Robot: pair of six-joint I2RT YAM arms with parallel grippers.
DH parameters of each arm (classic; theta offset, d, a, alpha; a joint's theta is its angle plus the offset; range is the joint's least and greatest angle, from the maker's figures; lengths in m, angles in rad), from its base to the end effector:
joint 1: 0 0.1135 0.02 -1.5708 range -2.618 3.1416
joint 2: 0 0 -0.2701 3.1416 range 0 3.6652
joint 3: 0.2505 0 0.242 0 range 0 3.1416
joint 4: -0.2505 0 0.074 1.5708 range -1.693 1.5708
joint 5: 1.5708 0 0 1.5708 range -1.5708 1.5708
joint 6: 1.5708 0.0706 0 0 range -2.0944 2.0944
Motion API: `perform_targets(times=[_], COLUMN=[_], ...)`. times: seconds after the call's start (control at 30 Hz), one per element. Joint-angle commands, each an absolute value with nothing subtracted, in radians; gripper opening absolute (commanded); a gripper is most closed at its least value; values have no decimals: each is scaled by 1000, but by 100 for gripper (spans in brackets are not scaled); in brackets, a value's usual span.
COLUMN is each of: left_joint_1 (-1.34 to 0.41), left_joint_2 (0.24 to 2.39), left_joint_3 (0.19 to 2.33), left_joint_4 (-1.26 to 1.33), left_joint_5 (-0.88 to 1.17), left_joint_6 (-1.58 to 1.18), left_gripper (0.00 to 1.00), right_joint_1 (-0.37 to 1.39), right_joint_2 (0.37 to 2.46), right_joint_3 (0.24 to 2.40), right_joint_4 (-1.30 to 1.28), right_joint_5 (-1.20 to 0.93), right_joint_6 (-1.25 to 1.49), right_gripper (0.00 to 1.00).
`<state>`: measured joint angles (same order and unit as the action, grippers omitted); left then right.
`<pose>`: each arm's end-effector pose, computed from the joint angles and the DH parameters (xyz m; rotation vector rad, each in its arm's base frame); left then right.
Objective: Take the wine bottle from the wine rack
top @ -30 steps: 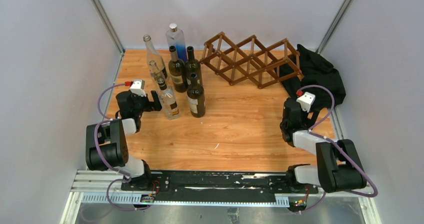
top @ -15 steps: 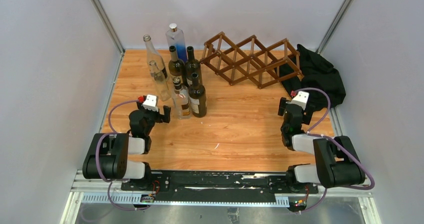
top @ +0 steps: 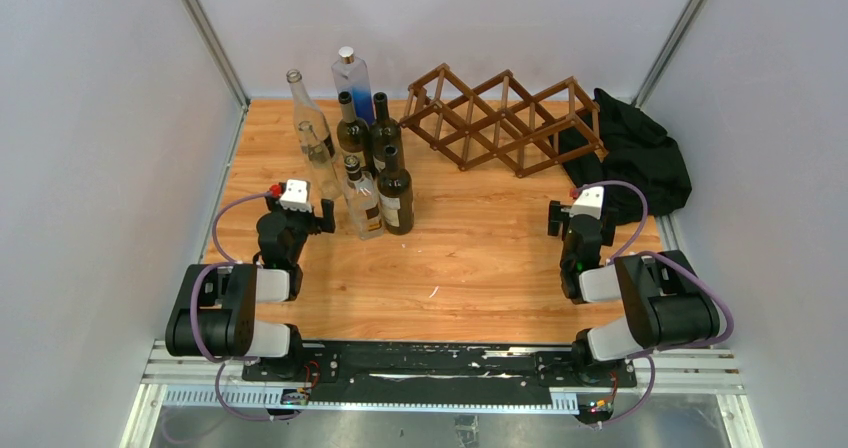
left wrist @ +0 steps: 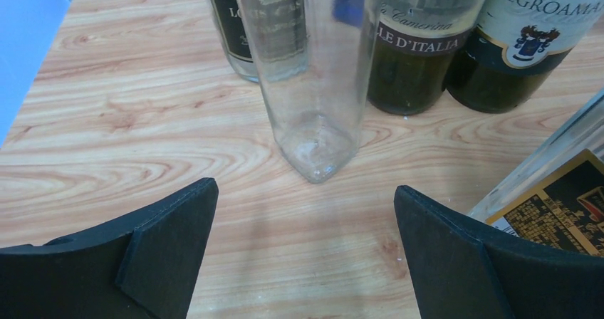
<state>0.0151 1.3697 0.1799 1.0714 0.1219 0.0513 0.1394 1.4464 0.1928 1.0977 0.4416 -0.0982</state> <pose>0.2521 -0.0048 0.1658 0.1219 1.6842 -0.0531 0.2545 0.0052 0.1561 0.1220 1.7198 -0.3502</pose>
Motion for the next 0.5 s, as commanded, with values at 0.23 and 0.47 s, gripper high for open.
perform_targets(times=[0.23, 0.47], left_joint_1=[11, 11], left_joint_2=[1376, 1373], left_joint_3=[192, 192], left_joint_4=[1087, 1088], left_joint_5=[74, 75], left_joint_6=[49, 49], left_gripper=[100, 100], right_joint_1=[127, 127], right_joint_2=[1437, 1437], right_joint_3=[201, 201], right_joint_4=[1126, 1126], right_joint_5=[431, 431], right_joint_6=[-106, -105], right_gripper=[100, 100])
